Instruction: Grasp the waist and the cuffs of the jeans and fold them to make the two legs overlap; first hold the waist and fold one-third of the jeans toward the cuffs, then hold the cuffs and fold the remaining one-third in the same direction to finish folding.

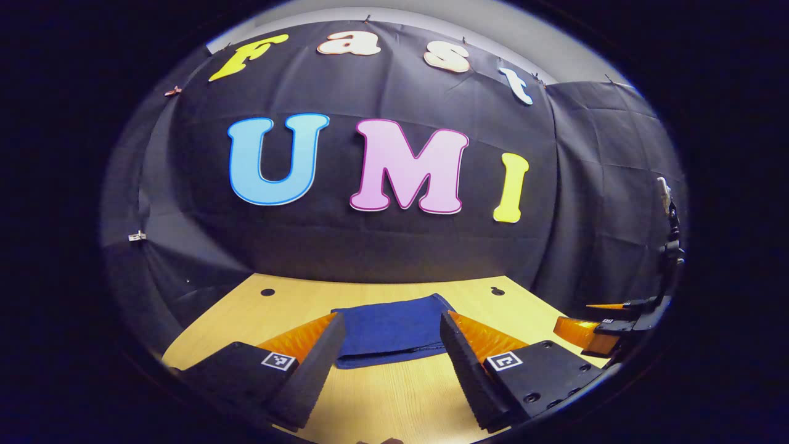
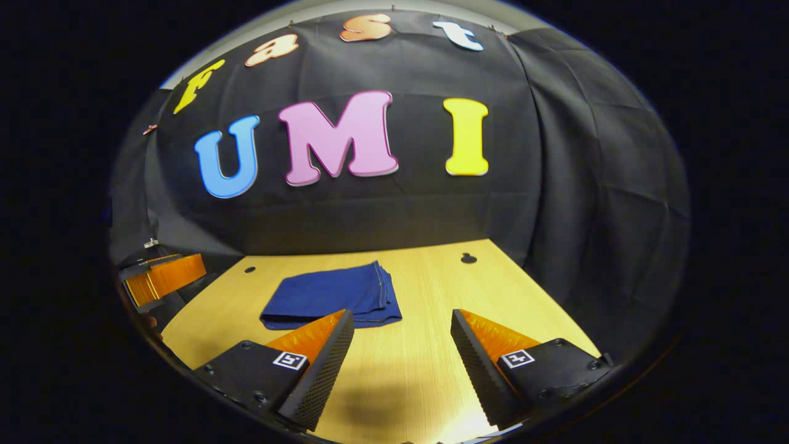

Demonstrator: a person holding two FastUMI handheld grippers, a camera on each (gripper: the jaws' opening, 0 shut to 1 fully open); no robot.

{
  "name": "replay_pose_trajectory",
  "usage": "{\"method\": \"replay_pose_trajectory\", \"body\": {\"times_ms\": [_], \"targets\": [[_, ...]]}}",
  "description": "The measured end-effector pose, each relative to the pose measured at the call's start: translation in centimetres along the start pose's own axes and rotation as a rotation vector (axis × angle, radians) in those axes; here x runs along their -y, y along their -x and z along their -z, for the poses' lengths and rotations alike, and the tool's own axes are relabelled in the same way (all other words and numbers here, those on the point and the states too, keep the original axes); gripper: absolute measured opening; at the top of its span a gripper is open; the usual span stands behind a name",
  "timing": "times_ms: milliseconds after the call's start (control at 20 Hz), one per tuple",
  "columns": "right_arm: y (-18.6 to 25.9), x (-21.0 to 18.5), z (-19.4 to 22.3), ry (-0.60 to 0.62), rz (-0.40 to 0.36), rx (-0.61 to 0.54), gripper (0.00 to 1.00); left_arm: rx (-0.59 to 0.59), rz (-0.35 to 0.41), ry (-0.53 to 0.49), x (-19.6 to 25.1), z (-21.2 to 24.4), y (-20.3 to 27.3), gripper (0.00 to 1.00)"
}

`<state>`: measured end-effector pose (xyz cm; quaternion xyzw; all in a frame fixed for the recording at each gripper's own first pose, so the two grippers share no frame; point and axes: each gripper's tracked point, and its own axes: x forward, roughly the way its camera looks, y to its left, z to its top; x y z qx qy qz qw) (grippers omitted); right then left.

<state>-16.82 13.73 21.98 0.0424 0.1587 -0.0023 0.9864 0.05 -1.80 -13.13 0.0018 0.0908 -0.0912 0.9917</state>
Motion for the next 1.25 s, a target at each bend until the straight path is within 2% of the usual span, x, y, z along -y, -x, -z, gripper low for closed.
{"method": "replay_pose_trajectory", "body": {"times_ms": [200,350,550,700,850,1150,1250], "targets": [[5.5,-2.7,-5.8,0.048,-0.043,0.129,0.97,0.073,-0.043,-0.010,-1.8,-4.1,6.4,0.96],[8.7,-3.2,-7.9,0.046,-0.052,0.195,0.97,0.102,-0.056,-0.041,-2.1,-5.2,10.6,0.96],[11.9,-3.6,-6.7,-0.013,-0.052,0.169,0.97,0.076,-0.064,-0.061,-1.8,-4.1,14.0,0.96],[13.3,-4.0,-4.4,0.009,-0.058,0.155,0.97,0.082,-0.060,-0.080,-1.4,-3.7,15.7,0.96],[14.0,-5.4,-2.4,0.023,-0.098,0.109,0.97,0.076,-0.074,-0.087,-2.2,-3.2,16.9,0.96],[14.1,-8.7,-3.2,0.030,-0.164,0.132,0.97,0.069,-0.134,-0.092,-5.0,-3.1,18.5,0.97],[14.1,-9.9,-2.4,0.027,-0.194,0.109,0.97,0.068,-0.140,-0.091,-5.5,-2.9,19.0,0.96]]}}
